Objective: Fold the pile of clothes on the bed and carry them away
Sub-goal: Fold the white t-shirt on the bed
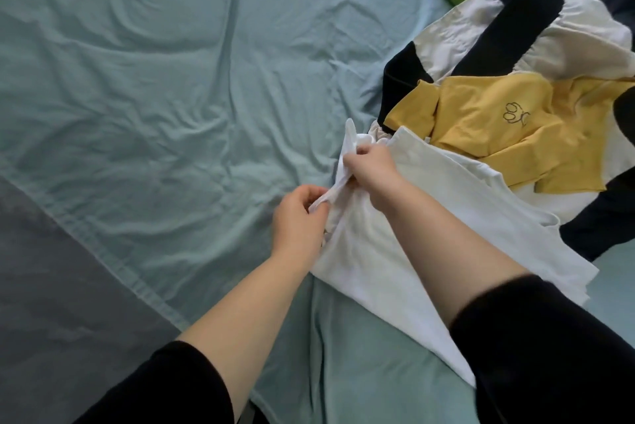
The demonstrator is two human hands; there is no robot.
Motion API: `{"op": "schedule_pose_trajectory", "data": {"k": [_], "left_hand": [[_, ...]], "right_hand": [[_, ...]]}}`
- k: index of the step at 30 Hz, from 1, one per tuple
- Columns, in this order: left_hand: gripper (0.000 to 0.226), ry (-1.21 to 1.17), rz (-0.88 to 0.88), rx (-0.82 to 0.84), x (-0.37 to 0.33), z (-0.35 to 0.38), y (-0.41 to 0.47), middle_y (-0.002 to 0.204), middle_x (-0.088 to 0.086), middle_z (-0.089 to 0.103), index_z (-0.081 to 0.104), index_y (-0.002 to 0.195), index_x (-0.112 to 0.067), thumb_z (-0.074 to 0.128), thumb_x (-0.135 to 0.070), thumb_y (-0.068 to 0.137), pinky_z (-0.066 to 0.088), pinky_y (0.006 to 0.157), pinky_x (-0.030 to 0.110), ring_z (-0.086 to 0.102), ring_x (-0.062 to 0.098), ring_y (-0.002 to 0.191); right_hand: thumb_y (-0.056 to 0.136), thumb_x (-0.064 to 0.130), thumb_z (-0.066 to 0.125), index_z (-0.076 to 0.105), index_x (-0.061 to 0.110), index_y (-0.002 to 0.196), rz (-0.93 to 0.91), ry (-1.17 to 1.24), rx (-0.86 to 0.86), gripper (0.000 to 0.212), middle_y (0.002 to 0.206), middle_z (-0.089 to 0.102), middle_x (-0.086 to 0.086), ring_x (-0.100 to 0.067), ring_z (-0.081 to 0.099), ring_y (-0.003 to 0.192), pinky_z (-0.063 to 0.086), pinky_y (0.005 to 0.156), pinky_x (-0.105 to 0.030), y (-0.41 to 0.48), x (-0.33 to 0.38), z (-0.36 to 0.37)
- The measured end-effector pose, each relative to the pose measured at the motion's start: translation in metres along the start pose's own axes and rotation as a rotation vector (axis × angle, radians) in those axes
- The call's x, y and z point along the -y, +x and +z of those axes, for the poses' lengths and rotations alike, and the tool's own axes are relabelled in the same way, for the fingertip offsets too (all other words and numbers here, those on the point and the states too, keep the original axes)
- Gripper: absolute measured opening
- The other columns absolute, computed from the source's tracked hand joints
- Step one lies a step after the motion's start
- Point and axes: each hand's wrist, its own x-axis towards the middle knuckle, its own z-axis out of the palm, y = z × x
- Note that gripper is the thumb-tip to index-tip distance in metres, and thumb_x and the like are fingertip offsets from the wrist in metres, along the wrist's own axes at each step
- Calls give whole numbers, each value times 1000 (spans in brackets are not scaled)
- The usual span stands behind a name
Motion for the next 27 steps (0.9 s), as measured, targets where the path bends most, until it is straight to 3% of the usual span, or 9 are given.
{"op": "schedule_pose_trajectory", "data": {"k": [3, 5, 11, 14, 16, 19, 21, 24, 27], "left_hand": [[16, 229, 267, 58, -3, 8, -14, 90, -13, 61, 66, 86, -29, 61, -14, 84, 41, 72, 13, 54, 1, 85], [17, 350, 384, 112, -1, 17, -23, 94, -16, 58, 66, 93, -29, 61, -15, 86, 40, 75, 18, 52, 3, 90], [20, 612, 505, 205, 18, 38, -26, 104, -7, 63, 66, 110, -25, 57, -19, 93, 42, 82, 32, 54, 17, 98], [24, 758, 527, 256, 26, 43, -21, 106, -6, 65, 67, 115, -26, 55, -34, 96, 41, 84, 31, 56, 19, 99], [25, 652, 464, 240, 29, 41, -21, 97, -8, 65, 71, 106, -27, 57, -43, 93, 41, 81, 26, 56, 15, 94], [16, 332, 326, 19, 27, 34, -18, 97, -9, 61, 68, 100, -25, 64, -36, 90, 45, 77, 25, 57, 7, 87], [18, 280, 180, -5, 25, 29, -13, 98, -11, 60, 61, 101, -27, 68, -36, 87, 48, 75, 25, 57, 0, 83], [22, 480, 56, 134, 26, 28, -7, 85, -11, 62, 58, 88, -27, 69, -44, 83, 48, 69, 30, 58, 4, 78], [26, 673, 59, 213, 26, 32, -3, 78, -8, 61, 57, 80, -26, 66, -50, 82, 39, 57, 28, 56, 10, 72]], "right_hand": [[87, 21, 59, 51, -15, 86, -116, 191, 9, 37, 75, 44, -11, -21, 41, 72, 34, 66, -36, -26, -17, -31], [88, 30, 61, 51, -16, 92, -169, 236, -54, 47, 74, 47, -16, -20, 45, 73, 37, 68, -37, -40, -30, -47], [89, 29, 62, 49, 11, 70, -82, 74, -310, 29, 68, 51, -4, -20, 48, 66, 40, 61, -31, -30, -68, -58], [87, 30, 64, 49, 14, 81, -40, -29, -315, 23, 71, 51, 5, -12, 47, 63, 34, 53, -23, -17, -70, -58], [83, 34, 69, 46, 16, 85, 0, 1, -330, 29, 75, 50, 7, -7, 47, 64, 32, 53, -23, -18, -69, -63], [84, 40, 68, 42, 19, 73, -14, 122, -411, 35, 68, 49, 6, -11, 45, 58, 34, 54, -25, -31, -70, -70], [91, 35, 62, 48, 17, 71, 0, 247, -276, 31, 59, 56, 3, -11, 48, 51, 39, 52, -25, -43, -71, -68], [101, 30, 46, 55, 10, 91, 139, 381, 178, 24, 66, 71, -4, -11, 63, 50, 48, 46, -20, -44, -62, -62], [103, 25, 42, 58, 6, 96, 141, 519, 137, 26, 88, 69, -15, -20, 68, 71, 53, 65, -26, -13, -44, -76]]}}
